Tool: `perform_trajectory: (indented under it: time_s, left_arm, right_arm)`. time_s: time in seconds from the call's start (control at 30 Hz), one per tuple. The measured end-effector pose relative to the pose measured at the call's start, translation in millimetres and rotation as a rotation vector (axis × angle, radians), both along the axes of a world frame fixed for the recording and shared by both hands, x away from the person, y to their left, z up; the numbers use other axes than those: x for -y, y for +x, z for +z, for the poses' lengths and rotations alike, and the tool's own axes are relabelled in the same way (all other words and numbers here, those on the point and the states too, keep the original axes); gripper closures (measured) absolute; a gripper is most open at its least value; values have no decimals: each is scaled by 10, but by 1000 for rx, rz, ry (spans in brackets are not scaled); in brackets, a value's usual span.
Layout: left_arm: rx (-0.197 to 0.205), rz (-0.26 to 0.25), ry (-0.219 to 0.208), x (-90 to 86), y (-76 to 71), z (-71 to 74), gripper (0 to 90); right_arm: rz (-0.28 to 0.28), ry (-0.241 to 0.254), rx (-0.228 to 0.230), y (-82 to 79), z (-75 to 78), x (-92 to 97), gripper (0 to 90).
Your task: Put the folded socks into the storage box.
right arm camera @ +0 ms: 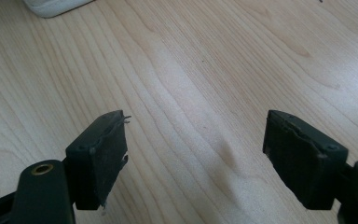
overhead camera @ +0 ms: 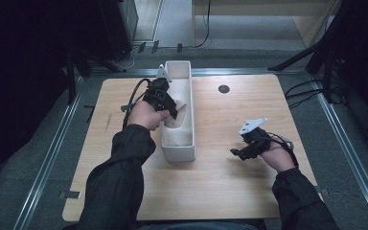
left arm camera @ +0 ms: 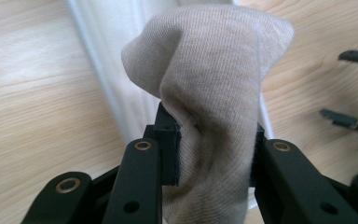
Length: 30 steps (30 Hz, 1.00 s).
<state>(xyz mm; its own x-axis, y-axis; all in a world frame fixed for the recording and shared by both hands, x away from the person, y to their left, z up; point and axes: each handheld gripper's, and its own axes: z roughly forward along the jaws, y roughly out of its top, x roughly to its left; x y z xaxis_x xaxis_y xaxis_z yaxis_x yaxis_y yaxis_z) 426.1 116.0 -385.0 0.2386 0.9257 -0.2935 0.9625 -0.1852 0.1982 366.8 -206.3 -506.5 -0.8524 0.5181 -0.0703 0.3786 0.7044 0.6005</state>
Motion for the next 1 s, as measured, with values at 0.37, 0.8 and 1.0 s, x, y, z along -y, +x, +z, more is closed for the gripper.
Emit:
perform_trajectory:
  time_s: [0.37,0.8,1.0]
  left_arm:
    - [-20,17,78,176,-32,-297,683]
    - [-53,11,124,213,-266,-517,667]
    - [-58,2,133,266,-350,-611,653]
  right_arm:
    - [6,-3,4,1,-2,7,218]
    - [10,-7,2,-2,-4,-4,218]
    - [10,-8,0,-7,-2,-9,218]
